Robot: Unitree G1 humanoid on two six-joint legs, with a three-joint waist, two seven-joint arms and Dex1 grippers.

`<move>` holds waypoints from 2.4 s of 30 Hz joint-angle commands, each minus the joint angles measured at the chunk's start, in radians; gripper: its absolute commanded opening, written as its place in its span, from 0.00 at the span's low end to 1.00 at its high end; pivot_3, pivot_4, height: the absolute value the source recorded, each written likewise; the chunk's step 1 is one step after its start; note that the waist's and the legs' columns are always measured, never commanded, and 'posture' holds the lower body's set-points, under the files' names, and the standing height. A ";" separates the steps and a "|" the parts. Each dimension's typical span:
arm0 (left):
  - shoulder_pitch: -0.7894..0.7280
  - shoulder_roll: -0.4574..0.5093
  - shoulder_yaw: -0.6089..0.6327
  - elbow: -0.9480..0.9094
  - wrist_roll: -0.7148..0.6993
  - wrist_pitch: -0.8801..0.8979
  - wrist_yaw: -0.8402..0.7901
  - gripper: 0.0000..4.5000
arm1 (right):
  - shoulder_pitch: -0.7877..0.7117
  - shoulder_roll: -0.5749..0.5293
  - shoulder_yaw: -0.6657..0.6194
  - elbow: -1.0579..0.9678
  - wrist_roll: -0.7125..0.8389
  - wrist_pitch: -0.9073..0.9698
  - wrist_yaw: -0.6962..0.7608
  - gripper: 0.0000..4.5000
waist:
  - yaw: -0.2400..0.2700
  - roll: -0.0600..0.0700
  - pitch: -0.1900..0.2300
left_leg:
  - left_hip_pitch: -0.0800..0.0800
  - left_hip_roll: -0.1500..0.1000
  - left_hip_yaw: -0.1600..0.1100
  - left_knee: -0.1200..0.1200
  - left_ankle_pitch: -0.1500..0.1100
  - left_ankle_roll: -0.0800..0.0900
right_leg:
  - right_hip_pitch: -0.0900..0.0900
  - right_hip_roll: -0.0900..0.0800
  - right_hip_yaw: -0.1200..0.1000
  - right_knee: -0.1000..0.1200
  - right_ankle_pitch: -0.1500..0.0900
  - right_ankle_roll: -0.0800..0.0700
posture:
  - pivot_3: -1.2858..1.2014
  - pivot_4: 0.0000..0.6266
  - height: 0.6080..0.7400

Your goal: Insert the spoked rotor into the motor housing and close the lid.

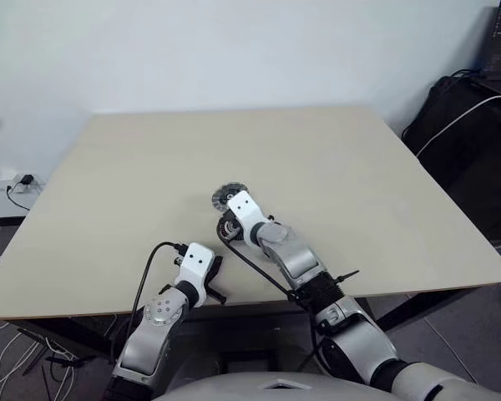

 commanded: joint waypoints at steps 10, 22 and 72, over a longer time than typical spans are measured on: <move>-0.014 -0.004 0.003 -0.039 -0.003 -0.008 -0.001 0.00 | 0.022 -0.038 -0.012 -0.167 0.015 0.049 0.057 0.00 | 0.001 0.004 -0.005 | 0.002 0.000 -0.001 0.000 0.000 0.000 | 0.002 0.000 -0.001 0.000 0.000 0.000 | 0.52 0.00 1.00; -0.018 -0.010 0.001 -0.042 0.000 -0.004 0.004 0.00 | -0.045 0.011 -0.041 -0.035 0.005 -0.049 -0.006 0.00 | 0.000 0.004 -0.004 | 0.001 0.000 0.000 0.000 0.000 0.000 | 0.001 0.000 0.000 0.000 0.000 0.000 | 0.52 0.00 1.00; 0.000 0.005 0.005 -0.070 -0.003 0.007 0.008 0.00 | -0.080 0.037 -0.063 0.099 0.014 -0.173 -0.008 0.00 | -0.009 0.004 -0.004 | 0.001 0.000 -0.001 -0.001 0.001 -0.001 | 0.001 0.000 0.000 0.001 0.000 0.000 | 0.52 0.00 1.00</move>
